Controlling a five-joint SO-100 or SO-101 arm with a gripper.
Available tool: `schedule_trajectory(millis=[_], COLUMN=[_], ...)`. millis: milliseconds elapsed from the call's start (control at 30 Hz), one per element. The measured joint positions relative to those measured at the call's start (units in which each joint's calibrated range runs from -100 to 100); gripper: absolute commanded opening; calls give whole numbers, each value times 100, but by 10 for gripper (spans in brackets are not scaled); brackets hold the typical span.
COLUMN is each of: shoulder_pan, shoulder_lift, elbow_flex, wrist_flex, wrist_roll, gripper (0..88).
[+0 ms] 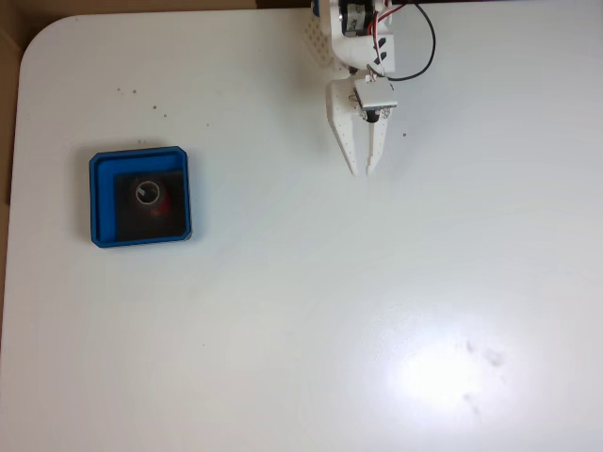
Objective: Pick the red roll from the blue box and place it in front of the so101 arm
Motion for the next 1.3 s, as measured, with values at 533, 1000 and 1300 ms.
schedule_trajectory(millis=[533, 1000, 1300], shoulder_pan=[0, 30, 1089], shoulder_lift=[0, 0, 0], elbow_flex=[0, 0, 0], wrist_flex=[0, 0, 0], wrist_roll=[0, 0, 0], gripper=[8, 8, 8])
